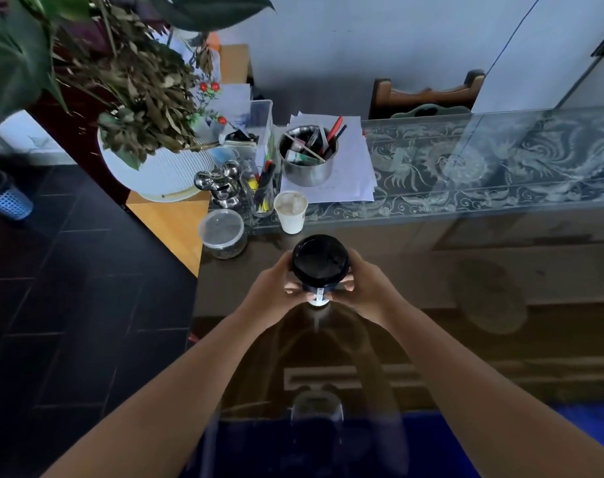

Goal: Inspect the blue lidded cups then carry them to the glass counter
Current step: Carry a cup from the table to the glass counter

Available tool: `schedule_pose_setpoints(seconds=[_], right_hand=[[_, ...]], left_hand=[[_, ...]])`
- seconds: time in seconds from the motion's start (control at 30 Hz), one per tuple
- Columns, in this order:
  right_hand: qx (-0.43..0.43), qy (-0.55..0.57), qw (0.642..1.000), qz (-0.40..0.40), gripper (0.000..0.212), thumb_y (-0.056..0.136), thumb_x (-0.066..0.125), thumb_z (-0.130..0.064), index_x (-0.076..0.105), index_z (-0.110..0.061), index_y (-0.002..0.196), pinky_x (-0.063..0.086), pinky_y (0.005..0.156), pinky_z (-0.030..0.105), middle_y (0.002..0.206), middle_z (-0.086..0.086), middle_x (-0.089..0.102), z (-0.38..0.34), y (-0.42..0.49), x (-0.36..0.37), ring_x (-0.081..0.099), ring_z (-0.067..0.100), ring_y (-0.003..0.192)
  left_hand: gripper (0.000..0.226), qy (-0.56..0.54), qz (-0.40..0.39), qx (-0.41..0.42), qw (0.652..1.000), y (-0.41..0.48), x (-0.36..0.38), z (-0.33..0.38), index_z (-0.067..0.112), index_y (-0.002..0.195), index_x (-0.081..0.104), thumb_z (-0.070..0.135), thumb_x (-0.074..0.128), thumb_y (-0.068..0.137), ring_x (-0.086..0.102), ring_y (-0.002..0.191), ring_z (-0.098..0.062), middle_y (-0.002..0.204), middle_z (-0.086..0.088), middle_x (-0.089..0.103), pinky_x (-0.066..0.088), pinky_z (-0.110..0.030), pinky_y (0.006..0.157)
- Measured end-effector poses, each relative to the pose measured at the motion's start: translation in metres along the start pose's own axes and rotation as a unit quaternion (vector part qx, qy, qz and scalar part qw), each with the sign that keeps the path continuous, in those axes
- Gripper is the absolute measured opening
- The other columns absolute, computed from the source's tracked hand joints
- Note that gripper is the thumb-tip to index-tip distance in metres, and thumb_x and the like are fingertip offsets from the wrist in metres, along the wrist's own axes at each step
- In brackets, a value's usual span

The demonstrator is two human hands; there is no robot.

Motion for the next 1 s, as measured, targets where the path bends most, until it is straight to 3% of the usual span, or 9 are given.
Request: schedule_pose_setpoints(seconds=[0.17, 0.37, 0.57, 0.7, 0.83, 1.0], right_hand=[[0.005, 0.008, 1.0, -0.008, 0.069, 0.078, 0.086, -0.013, 0.048, -0.022, 0.135, 0.055, 0.093, 0.033, 0.11, -0.012, 0.065, 0.009, 0.003, 0.009, 0.063, 0.01, 0.106], [0.018, 0.011, 1.0, -0.001, 0.067, 0.078, 0.084, -0.014, 0.048, -0.022, 0.134, 0.058, 0.095, 0.04, 0.121, -0.004, 0.068, 0.014, 0.006, 0.013, 0.066, 0.015, 0.109], [0.047, -0.005, 0.999, -0.023, 0.072, 0.08, 0.081, -0.016, 0.045, -0.027, 0.14, 0.06, 0.091, 0.039, 0.11, -0.01, 0.069, 0.021, 0.006, 0.019, 0.067, 0.008, 0.1], [0.076, -0.011, 0.996, -0.036, 0.077, 0.081, 0.081, -0.019, 0.04, -0.029, 0.146, 0.055, 0.088, 0.033, 0.121, -0.007, 0.065, 0.027, 0.001, 0.026, 0.064, 0.013, 0.108], [0.118, -0.055, 0.99, -0.062, 0.073, 0.086, 0.075, -0.026, 0.038, -0.023, 0.149, 0.056, 0.09, 0.037, 0.134, 0.004, 0.059, 0.036, -0.015, 0.031, 0.063, 0.02, 0.112], [0.16, -0.141, 0.974, -0.077, 0.076, 0.095, 0.065, -0.037, 0.027, -0.016, 0.158, 0.048, 0.108, 0.04, 0.153, 0.01, 0.045, 0.033, -0.05, 0.027, 0.052, 0.026, 0.134]], left_hand=[[0.08, -0.001, -0.02, -0.008, 1.0, 0.001, 0.007, -0.01, 0.028, 0.148, 0.042, 0.019, 0.085, 0.081, 0.071, 0.106, -0.006, 0.119, 0.005, 0.074, 0.06, -0.037, 0.095], [0.083, -0.008, -0.023, -0.01, 1.0, 0.005, 0.008, -0.017, 0.032, 0.149, 0.04, 0.019, 0.085, 0.081, 0.071, 0.105, -0.005, 0.116, 0.007, 0.075, 0.06, -0.036, 0.094], [0.077, -0.005, -0.028, -0.033, 0.999, 0.006, 0.013, -0.025, 0.038, 0.143, 0.041, 0.025, 0.084, 0.081, 0.071, 0.103, -0.005, 0.113, 0.012, 0.074, 0.059, -0.04, 0.095], [0.082, -0.017, -0.066, -0.076, 0.995, -0.004, 0.019, -0.034, 0.041, 0.148, 0.033, 0.025, 0.082, 0.083, 0.068, 0.109, -0.011, 0.138, 0.017, 0.058, 0.056, -0.032, 0.089], [0.094, 0.009, -0.079, -0.115, 0.99, -0.023, 0.016, -0.047, 0.037, 0.158, 0.022, 0.026, 0.081, 0.086, 0.062, 0.124, -0.02, 0.157, 0.008, 0.043, 0.05, -0.03, 0.089], [0.084, 0.11, -0.092, -0.124, 0.982, -0.057, 0.012, -0.041, 0.032, 0.158, 0.027, 0.037, 0.075, 0.09, 0.052, 0.138, -0.022, 0.16, 0.003, 0.042, 0.047, -0.037, 0.107]])
Point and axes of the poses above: each hand's wrist, its own y-axis towards the middle knuckle, its own x-axis out of the palm, z = x × y, the point moved 6 cm from there along y, towards the middle knuckle
